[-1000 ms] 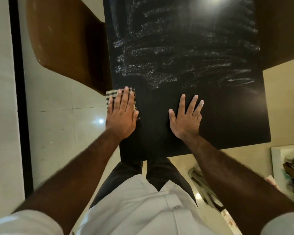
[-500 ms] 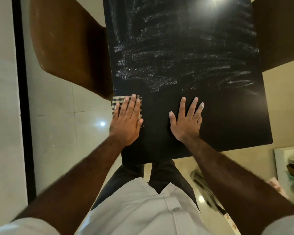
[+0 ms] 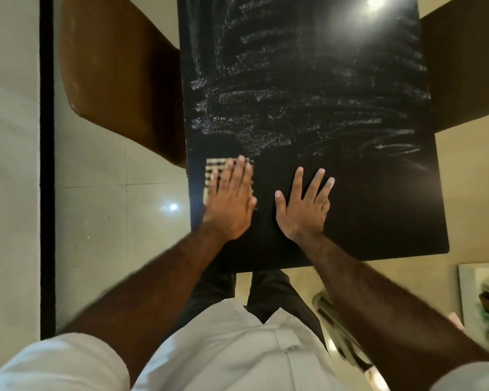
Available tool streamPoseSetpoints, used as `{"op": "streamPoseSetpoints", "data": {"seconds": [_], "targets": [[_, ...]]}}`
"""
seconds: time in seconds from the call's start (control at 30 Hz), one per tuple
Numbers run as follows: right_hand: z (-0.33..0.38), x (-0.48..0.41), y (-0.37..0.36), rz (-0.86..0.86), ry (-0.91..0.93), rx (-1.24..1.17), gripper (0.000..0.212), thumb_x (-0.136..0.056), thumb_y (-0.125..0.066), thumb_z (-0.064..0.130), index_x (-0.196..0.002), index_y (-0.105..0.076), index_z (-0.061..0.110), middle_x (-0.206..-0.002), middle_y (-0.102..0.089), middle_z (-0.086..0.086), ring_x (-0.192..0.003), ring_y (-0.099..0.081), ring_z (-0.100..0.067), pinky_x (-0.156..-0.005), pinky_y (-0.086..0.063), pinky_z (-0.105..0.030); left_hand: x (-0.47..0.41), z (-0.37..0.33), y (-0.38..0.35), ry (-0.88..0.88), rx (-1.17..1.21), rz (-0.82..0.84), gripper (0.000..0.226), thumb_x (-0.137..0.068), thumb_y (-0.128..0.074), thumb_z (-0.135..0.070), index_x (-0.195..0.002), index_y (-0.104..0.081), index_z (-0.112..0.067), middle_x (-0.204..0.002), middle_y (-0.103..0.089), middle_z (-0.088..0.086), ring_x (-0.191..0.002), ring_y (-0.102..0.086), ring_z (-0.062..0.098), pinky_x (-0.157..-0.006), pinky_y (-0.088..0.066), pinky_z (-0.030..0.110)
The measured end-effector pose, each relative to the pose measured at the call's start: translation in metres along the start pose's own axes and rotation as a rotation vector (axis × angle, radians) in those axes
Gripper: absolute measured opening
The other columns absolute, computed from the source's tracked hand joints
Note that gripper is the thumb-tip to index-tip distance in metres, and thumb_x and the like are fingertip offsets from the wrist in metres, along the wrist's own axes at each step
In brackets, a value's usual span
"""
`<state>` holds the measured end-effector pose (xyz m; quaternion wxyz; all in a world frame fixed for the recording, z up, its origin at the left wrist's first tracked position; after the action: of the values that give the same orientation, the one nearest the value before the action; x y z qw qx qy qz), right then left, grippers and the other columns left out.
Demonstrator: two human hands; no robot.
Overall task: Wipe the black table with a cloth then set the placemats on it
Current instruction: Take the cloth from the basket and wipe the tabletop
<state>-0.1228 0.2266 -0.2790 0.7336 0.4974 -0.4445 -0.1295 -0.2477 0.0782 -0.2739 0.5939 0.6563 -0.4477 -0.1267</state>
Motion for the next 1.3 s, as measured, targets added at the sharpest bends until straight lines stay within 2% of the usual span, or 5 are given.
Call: {"op": "streamPoseSetpoints", "data": {"seconds": [0.27,0.5,0.7,0.97,1.3], "targets": [[0.003,0.001,0.005,0.036,0.047,-0.059,0.09,-0.109,-0.023,0.074,-0.175,0.017,0.027,-0.177,0.034,-0.019,-0.164,0.028,-0.049,-0.133,-0.013,-0.07,0.033,-0.02,0.003,-0.048,0.282,0.056,0.079,-0.116,-0.028,-0.051,-0.173,0.019,-0.023,-0.181,0.029,-0.002,-0.167,0.027,0.017,-0.138,0.008,0.05],[0.112,0.06,-0.025,0.01,0.623,0.083,0.083,-0.11,-0.028,0.072,-0.178,-0.001,0.031,-0.183,0.022,-0.009,-0.169,0.019,-0.04,-0.135,-0.014,-0.063,0.035,0.061,0.023,0.2,0.156,0.063,0.074,-0.111,-0.016,-0.046,-0.176,0.003,-0.016,-0.184,0.016,0.005,-0.169,0.016,0.025,-0.139,-0.006,0.053],[0.069,0.033,-0.013,-0.055,0.543,0.086,0.084,-0.109,-0.038,0.066,-0.177,0.002,0.037,-0.184,0.02,-0.005,-0.17,0.011,-0.039,-0.133,-0.018,-0.063,0.03,0.063,0.009,0.192,0.058,0.177,0.084,-0.115,-0.041,-0.043,-0.175,0.01,-0.014,-0.182,0.025,0.006,-0.169,0.016,0.031,-0.136,-0.019,0.06],[0.023,-0.035,0.042,-0.205,0.289,0.098,0.078,-0.109,-0.042,0.061,-0.176,-0.007,0.042,-0.183,0.008,-0.02,-0.168,0.003,-0.051,-0.128,-0.028,-0.069,0.012,0.044,0.015,0.22,0.029,0.299,0.134,-0.093,-0.071,-0.074,-0.172,0.024,-0.022,-0.177,0.038,0.006,-0.166,0.026,0.038,-0.135,-0.002,0.06],[0.099,0.011,0.001,-0.034,0.659,0.152,0.077,-0.111,-0.036,0.062,-0.175,0.003,0.045,-0.183,0.024,-0.003,-0.169,0.016,-0.041,-0.135,-0.015,-0.063,0.009,0.045,0.015,0.257,0.046,0.308,0.138,-0.089,-0.077,-0.07,-0.172,0.022,-0.023,-0.177,0.037,0.004,-0.166,0.027,0.036,-0.135,-0.004,0.062]]}}
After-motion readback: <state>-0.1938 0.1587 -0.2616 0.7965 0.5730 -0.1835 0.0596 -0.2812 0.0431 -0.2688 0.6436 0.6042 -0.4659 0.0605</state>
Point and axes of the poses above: each hand's wrist, its own x-axis away from the middle knuckle, its own y-axis out of the back of the hand, z = x × y, the point moved 10 cm from there along -x, towards the middle knuckle
